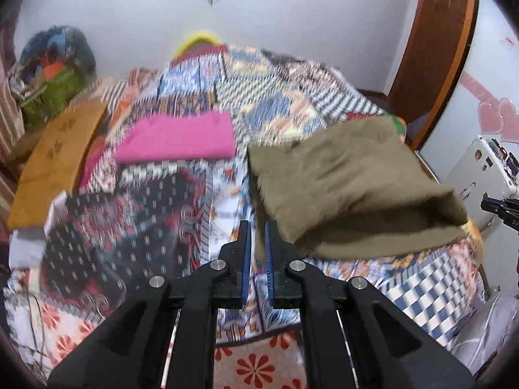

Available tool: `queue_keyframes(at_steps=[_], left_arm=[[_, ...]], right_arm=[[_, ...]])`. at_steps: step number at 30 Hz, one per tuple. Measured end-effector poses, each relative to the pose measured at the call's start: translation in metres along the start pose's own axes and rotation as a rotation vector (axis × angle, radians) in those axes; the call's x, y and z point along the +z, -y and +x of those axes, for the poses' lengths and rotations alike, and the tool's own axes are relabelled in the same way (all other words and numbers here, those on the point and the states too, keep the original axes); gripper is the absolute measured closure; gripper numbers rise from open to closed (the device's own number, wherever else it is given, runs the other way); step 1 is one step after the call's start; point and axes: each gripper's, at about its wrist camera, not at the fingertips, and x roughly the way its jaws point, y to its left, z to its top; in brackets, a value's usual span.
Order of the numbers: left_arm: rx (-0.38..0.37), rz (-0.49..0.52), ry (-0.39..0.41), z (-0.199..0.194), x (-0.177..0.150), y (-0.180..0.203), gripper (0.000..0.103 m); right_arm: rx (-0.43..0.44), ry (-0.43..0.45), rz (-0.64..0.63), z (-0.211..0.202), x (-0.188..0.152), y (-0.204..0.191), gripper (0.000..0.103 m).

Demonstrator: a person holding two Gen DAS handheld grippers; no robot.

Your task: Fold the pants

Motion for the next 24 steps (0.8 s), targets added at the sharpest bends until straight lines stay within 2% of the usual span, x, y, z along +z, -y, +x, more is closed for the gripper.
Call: queue_keyframes(at_steps=[2,5,9,13,18,20,22,24], left_arm=[[-0.007,0.002,0.014,-0.003,0.013,0.005,0.094],[-0.027,0.0,0.033,0.002,0.035,0.019,0.083],[-0.082,0.004,0.002,0.024,0.046,0.041,0.079],[-0.098,0.046,-0.068,0.052,0.034,0.064,0.078],[-0.094,0.087,-0.178,0.086,-0.003,0.067,0.073],[-0.105,0.093,-0.163,0.089,-0.015,0.065,0.073],[-0.104,0.099,-0.14,0.086,-0.019,0.065,0.073],[-0.107,0.09,-0.14,0.085,-0.019,0.065,0.073]], right_arm=[[0.019,0.027,0.0,-0.004,0.013,-0.006,0.082],[0.084,0.077,0.021,-0.006,0.032,-0.018,0.069],[0.13,0.096,0.006,0.007,0.051,-0.044,0.067],[0.176,0.004,-0.008,0.041,0.05,-0.065,0.067],[0.14,-0.12,-0.078,0.072,0.017,-0.072,0.067],[0.14,-0.152,-0.078,0.08,0.003,-0.068,0.065],[0.131,-0.141,-0.065,0.077,-0.004,-0.06,0.059],[0.108,-0.157,-0.056,0.074,-0.006,-0.05,0.059]])
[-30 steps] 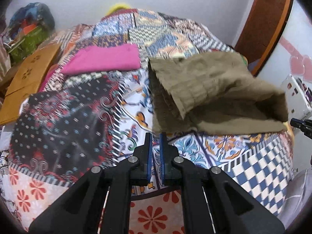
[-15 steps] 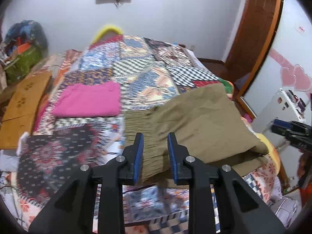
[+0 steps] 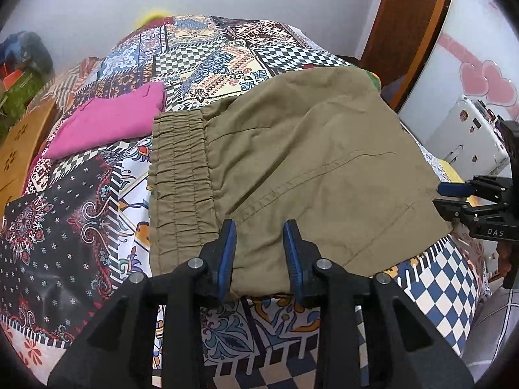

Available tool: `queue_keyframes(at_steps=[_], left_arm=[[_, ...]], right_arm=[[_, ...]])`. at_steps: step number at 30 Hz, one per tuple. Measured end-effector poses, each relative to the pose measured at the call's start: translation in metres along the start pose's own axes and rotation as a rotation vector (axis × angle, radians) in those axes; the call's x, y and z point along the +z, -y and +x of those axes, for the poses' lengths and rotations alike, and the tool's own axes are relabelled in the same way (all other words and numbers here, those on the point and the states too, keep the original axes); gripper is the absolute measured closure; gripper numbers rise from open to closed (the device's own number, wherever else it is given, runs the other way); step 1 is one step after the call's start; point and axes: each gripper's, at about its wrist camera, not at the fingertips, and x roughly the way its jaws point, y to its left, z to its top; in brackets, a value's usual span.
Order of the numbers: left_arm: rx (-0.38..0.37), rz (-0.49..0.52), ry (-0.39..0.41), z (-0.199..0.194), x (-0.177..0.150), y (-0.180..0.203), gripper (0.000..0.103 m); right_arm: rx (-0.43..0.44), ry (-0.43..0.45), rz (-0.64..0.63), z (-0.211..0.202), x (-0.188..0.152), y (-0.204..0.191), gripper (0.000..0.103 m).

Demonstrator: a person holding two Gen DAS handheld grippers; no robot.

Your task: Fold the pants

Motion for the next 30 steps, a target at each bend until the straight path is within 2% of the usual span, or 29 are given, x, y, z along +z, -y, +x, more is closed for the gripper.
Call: queue_keyframes(at_steps=[5,10,12,15,19,24,30], left_arm=[[-0.013,0.011,-0.012,-0.007,0.004,-0.004,0.073],[-0.042,0.006,-0.006,-0.022,0.013,-0.012,0.071],[0.029,0.011,0.023,-0.03,0.019,-0.016,0.053],[0.062,-0.011,0.068,-0.038,0.031,-0.032,0.046],[0.094,-0.08,0.072,-0.03,0.051,-0.059,0.046],[0.057,-0.189,0.061,-0.005,0.077,-0.089,0.046],[0.058,-0.19,0.033,0.03,0.099,-0.096,0.046]], right_arm=[[0.014,-0.012,0.041,-0.007,-0.008,0.02,0.056],[0.007,-0.014,0.039,-0.016,-0.007,0.022,0.053],[-0.04,-0.016,0.036,-0.022,-0.007,0.028,0.053],[-0.055,0.005,0.061,-0.035,-0.003,0.043,0.053],[-0.084,0.069,0.092,-0.049,0.016,0.059,0.051],[-0.1,0.135,0.109,-0.046,0.048,0.072,0.051],[-0.091,0.152,0.137,-0.017,0.089,0.091,0.051]])
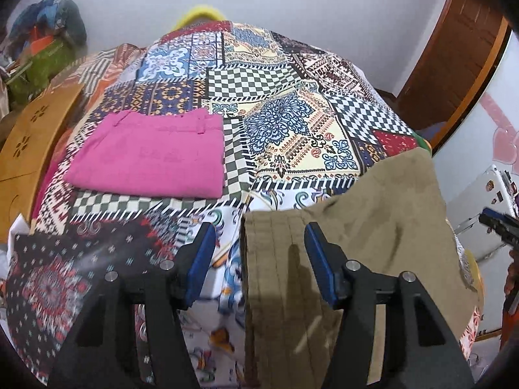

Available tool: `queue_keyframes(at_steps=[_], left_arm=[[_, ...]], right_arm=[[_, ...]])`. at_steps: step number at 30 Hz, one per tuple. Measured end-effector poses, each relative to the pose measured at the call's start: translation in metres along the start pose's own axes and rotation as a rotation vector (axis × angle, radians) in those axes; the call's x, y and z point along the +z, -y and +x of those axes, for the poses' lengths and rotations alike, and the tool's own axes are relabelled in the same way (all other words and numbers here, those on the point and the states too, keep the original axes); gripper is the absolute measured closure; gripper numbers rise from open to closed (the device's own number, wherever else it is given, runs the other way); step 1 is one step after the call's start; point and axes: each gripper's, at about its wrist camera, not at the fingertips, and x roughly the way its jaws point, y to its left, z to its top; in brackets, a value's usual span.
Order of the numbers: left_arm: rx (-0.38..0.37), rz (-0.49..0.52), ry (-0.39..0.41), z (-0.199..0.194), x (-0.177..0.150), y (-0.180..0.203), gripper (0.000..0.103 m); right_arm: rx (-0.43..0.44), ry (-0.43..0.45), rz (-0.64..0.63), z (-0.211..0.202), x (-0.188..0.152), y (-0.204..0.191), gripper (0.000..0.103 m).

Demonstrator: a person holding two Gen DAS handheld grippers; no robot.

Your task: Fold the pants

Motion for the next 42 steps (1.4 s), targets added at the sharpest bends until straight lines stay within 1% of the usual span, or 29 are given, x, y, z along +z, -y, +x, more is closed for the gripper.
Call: queue_keyframes(at_steps=[2,4,7,9,10,12,16,18,20,22,24,25,28,29,32,34,37,38,39,40,41,42], left_arm=[[0.01,0.011,-0.013,0.012,0.004,0.0,0.046],[0.011,0.011,-0.033,0.026,0.007,-0.001,0.046],[0.002,0.004,-0.061,0.044,0.008,-0.003,0.046],[-0.017,0.004,-0.068,0.051,0.008,-0.004,0.046],[-0.023,0.005,-0.07,0.052,0.008,-0.003,0.045],[-0.036,0.007,-0.082,0.058,0.009,-0.002,0.04],[-0.055,0.026,-0.122,0.072,0.008,0.006,0.039],[-0.039,0.051,-0.144,0.082,0.004,0.012,0.035],[-0.011,0.075,-0.148,0.088,0.001,0.018,0.034],[-0.01,0.067,-0.144,0.09,0.001,0.018,0.034],[-0.031,0.036,-0.145,0.092,0.0,0.012,0.032],[-0.035,0.023,-0.146,0.092,0.0,0.009,0.031],[-0.047,-0.009,-0.144,0.093,-0.001,0.004,0.03],[-0.043,-0.01,-0.141,0.093,-0.002,0.005,0.03],[-0.011,0.001,-0.126,0.091,-0.004,0.009,0.03],[0.001,0.005,-0.118,0.09,-0.006,0.01,0.03],[0.006,0.004,-0.115,0.09,-0.007,0.01,0.03],[0.007,0.003,-0.116,0.09,-0.006,0.009,0.03],[0.008,0.004,-0.117,0.09,-0.007,0.009,0.03],[0.009,0.004,-0.117,0.091,-0.007,0.009,0.03],[0.009,0.003,-0.116,0.091,-0.008,0.009,0.03],[0.008,0.0,-0.114,0.091,-0.008,0.008,0.029]], right_arm=[[0.005,0.022,0.003,0.011,0.011,0.003,0.051],[0.009,0.02,0.01,0.025,0.021,0.006,0.051],[0.016,-0.002,0.017,0.047,0.035,0.01,0.051],[0.028,-0.022,0.013,0.062,0.042,0.01,0.051],[0.033,-0.028,0.01,0.066,0.044,0.009,0.051],[0.046,-0.045,-0.008,0.079,0.048,0.005,0.051],[0.075,-0.072,-0.033,0.101,0.055,0.0,0.051],[0.099,-0.087,-0.027,0.113,0.06,0.001,0.051],[0.138,-0.12,-0.008,0.124,0.064,0.003,0.051],[0.163,-0.136,0.008,0.131,0.065,0.003,0.051],[0.169,-0.142,-0.003,0.135,0.065,0.001,0.053],[0.172,-0.135,-0.008,0.134,0.064,0.001,0.056],[0.171,-0.099,-0.008,0.124,0.063,0.002,0.075],[0.164,-0.082,-0.006,0.119,0.062,0.002,0.079],[0.135,-0.042,0.006,0.109,0.06,0.001,0.082],[0.098,-0.018,-0.011,0.104,0.058,-0.003,0.086],[0.018,0.023,-0.046,0.094,0.055,-0.01,0.086],[-0.038,0.042,-0.056,0.09,0.055,-0.01,0.093],[-0.115,0.062,-0.067,0.087,0.055,-0.008,0.097],[-0.193,0.078,-0.072,0.086,0.056,-0.003,0.096],[-0.222,0.072,-0.054,0.086,0.058,0.009,0.096],[-0.229,0.055,-0.017,0.086,0.06,0.025,0.096]])
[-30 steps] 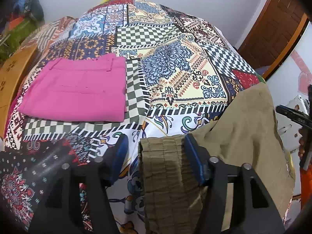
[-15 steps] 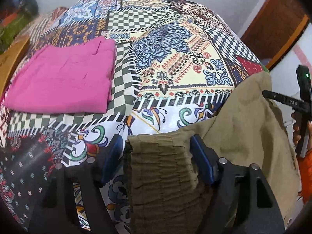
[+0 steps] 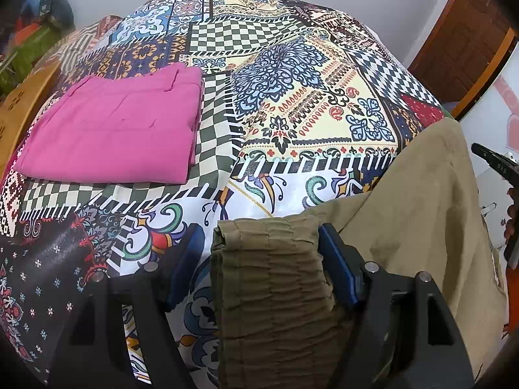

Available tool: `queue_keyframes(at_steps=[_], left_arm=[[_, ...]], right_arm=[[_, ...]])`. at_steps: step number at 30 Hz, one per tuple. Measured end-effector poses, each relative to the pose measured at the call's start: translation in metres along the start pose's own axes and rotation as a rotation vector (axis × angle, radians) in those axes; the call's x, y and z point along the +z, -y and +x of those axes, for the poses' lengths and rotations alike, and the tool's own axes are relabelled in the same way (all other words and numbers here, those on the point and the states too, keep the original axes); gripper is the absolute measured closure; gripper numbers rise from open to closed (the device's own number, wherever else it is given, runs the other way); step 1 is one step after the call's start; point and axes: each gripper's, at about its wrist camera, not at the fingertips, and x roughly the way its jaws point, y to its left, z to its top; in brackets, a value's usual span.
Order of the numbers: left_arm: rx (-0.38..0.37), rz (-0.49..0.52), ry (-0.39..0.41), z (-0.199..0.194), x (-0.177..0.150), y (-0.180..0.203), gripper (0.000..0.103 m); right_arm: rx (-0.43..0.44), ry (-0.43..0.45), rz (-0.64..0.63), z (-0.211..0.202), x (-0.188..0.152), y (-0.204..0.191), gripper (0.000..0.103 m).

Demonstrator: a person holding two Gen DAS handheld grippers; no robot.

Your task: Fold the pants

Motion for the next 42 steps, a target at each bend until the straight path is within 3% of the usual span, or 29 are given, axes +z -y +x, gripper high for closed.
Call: queue_keyframes(at_steps=[5,10,13,15,20,25,29,35,37,42], left_arm=[[-0.001,-0.004,0.012,-0.002,0.0,0.0,0.029],[0.034,0.012,0.037,-0.015,0.0,0.005,0.03],[0.06,0.034,0.068,-0.034,-0.001,0.009,0.03],[0.071,0.042,0.089,-0.049,-0.004,0.01,0.03],[0.091,0.046,0.119,-0.085,-0.018,0.012,0.03],[0.05,0.048,0.09,-0.101,-0.046,0.019,0.03],[0.078,0.041,0.033,-0.082,-0.063,0.02,0.029],[0.09,-0.018,0.042,-0.067,-0.057,0.005,0.014],[0.09,-0.029,0.036,-0.063,-0.054,0.004,0.014],[0.131,-0.009,0.05,-0.065,-0.052,0.007,0.013]], right_arm=[[0.082,0.005,0.055,-0.016,0.007,0.031,0.094],[0.165,0.007,0.032,-0.023,0.013,0.007,0.078],[0.215,-0.009,0.015,-0.026,0.003,-0.015,0.076],[0.243,-0.03,-0.014,-0.03,-0.004,-0.029,0.075],[0.298,-0.078,-0.089,-0.046,-0.036,-0.055,0.061],[0.374,-0.159,-0.139,-0.058,-0.077,-0.074,0.06],[0.344,-0.189,-0.191,-0.062,-0.109,-0.079,0.06],[0.327,-0.215,-0.151,-0.067,-0.123,-0.061,0.054],[0.298,-0.208,-0.16,-0.073,-0.128,-0.059,0.048],[0.236,-0.224,-0.127,-0.079,-0.142,-0.042,0.047]])
